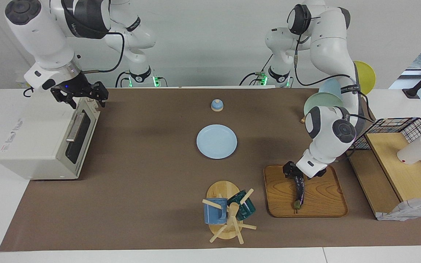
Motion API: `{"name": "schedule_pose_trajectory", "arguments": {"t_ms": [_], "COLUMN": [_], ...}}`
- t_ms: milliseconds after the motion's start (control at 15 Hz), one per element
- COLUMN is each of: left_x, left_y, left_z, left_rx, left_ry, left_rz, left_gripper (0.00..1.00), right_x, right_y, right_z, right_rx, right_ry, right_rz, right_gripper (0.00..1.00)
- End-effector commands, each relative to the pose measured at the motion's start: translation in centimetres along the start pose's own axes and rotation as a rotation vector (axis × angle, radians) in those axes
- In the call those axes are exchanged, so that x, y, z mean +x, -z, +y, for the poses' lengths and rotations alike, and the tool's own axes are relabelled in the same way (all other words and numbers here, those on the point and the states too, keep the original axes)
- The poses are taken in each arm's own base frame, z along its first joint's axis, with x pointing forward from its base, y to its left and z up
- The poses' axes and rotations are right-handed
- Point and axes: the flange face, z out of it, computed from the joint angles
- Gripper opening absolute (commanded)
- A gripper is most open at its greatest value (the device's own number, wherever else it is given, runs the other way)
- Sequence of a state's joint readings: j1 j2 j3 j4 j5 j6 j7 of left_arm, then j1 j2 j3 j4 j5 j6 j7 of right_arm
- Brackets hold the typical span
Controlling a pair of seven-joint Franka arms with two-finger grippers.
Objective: Put eggplant into oven
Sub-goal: 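Grasp the eggplant with the left gripper and lift it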
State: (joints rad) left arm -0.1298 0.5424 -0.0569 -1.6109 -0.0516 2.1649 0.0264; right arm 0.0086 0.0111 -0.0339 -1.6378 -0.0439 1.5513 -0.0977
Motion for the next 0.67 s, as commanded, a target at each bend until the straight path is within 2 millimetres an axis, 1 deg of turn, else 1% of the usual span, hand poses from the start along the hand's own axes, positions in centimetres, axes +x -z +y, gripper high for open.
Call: {"name": "schedule_pose_trajectory", "arguments": {"t_ms": [0, 134, 267, 334, 468, 535, 602], "left_x": [-0.51, -0.47, -0.62, -0.64, -0.78, -0.82, -0.85], "left_y": [-0.69, -0.68, -0.87, -0.73, -0.80, -0.74, -0.42], "left_z": [-0.37, -0.48, -0.28, -0.47, -0.26, -0.15, -0.12], "left_rx": [0.014, 0.015, 0.015, 0.015, 0.014, 0.016, 0.017], "left_ry": [-0.011, -0.011, -0.013, -0.011, -0.015, -0.016, -0.017], "left_rz": [0.016, 0.022, 0.017, 0.014, 0.005, 0.002, -0.008], "left_gripper": [1.00, 0.94, 0.82, 0.68, 0.25, 0.00, 0.00], "right_x": [-0.25, -0.29, -0.23, -0.25, -0.25, -0.23, -0.29], "right_y": [-0.01, 0.07, 0.00, -0.01, -0.01, 0.00, 0.07], "right_z": [0.00, 0.00, 0.00, 0.00, 0.00, 0.00, 0.00], "right_rx": [0.027, 0.027, 0.027, 0.027, 0.027, 0.027, 0.027], "right_ry": [-0.013, -0.014, -0.013, -0.013, -0.013, -0.013, -0.014], "right_rz": [-0.012, -0.010, -0.010, -0.012, -0.012, -0.010, -0.010], "right_gripper": [1.00, 1.00, 1.00, 1.00, 1.00, 1.00, 1.00]}}
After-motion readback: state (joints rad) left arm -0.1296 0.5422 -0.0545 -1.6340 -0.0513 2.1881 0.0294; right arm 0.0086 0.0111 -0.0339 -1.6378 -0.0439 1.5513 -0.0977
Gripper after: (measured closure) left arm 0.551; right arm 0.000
